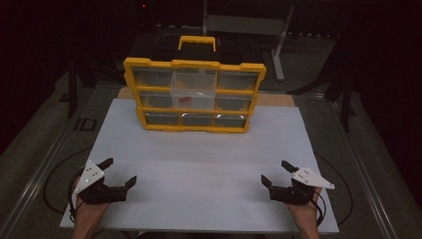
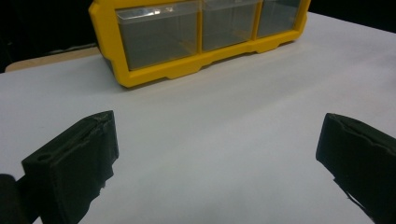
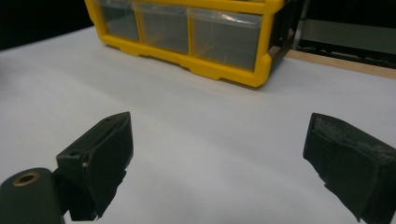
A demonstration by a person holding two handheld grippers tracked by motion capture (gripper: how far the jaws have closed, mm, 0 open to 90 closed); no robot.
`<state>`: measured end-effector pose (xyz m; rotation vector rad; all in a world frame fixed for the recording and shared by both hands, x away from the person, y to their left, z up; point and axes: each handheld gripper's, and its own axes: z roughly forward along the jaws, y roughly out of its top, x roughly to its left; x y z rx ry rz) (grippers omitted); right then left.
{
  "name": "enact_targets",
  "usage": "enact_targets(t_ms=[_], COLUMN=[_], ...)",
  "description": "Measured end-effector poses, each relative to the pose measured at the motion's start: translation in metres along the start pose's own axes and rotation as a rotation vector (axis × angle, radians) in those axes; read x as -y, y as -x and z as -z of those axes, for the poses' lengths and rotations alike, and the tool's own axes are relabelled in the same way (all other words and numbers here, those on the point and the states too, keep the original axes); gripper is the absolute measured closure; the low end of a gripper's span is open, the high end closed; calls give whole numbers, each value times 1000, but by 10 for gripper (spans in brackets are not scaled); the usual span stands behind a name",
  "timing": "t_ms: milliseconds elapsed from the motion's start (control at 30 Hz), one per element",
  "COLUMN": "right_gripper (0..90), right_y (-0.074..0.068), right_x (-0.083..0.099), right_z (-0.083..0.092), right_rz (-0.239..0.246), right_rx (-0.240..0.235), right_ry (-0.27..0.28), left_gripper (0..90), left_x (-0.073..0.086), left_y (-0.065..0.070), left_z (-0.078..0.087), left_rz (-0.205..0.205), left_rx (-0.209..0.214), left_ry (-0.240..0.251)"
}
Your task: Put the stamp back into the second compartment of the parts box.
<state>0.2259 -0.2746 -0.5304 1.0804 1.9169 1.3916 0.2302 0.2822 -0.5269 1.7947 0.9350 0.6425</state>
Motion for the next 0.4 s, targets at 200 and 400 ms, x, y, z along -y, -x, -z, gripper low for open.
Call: enact_targets(t_ms=[200, 400], right_gripper=[81, 80], right_y=[1, 3], right_x=[7, 10], right_z=[12, 15], right_rz=[-14, -20], right_rx=[24, 34], right_ry=[14, 19], left_gripper=[0, 0], left_x=[2, 3], left_y=[2, 1], left_z=[-1, 0], left_rz=[-6, 3], left_rx=[-1, -17], left_ry=[-5, -6])
